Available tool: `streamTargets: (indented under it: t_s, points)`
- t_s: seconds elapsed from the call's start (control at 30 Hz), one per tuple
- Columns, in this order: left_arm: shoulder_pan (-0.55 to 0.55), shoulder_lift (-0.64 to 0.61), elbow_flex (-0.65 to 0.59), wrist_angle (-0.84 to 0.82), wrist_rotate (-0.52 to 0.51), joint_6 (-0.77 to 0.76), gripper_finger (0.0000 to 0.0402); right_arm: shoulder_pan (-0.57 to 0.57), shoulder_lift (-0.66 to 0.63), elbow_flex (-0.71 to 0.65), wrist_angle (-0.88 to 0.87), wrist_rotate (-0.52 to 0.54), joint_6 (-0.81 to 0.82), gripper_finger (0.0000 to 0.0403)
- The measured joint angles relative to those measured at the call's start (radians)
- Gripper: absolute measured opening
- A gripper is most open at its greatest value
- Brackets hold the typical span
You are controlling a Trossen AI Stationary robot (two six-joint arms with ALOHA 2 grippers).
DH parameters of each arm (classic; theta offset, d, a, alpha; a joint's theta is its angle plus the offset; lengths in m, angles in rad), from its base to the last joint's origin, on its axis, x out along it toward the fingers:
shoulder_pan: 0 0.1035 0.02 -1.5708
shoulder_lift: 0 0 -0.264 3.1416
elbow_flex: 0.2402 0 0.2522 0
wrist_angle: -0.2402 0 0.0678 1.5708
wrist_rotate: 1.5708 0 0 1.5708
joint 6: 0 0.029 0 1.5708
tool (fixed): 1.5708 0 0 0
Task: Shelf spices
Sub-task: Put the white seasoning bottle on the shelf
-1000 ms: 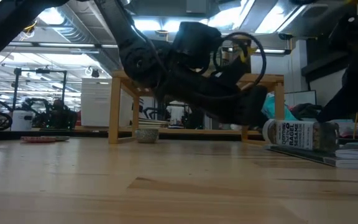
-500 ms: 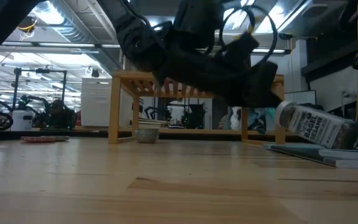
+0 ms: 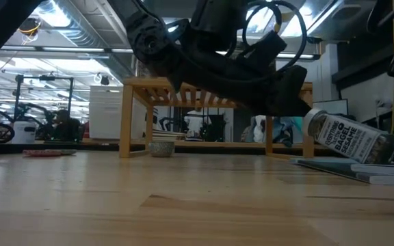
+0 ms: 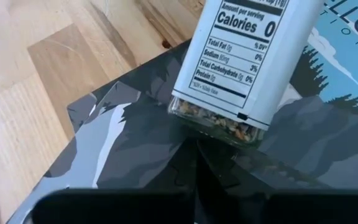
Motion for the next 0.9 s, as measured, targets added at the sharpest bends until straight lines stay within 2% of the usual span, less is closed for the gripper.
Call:
streamTargets:
  t_s: [0.9]
  points:
    - [-0.084,-0.001,0.06,0.001,0.002,0.052,0.0,-0.001,-0.002,0.002,0.009,-0.006,0.007,0.0005]
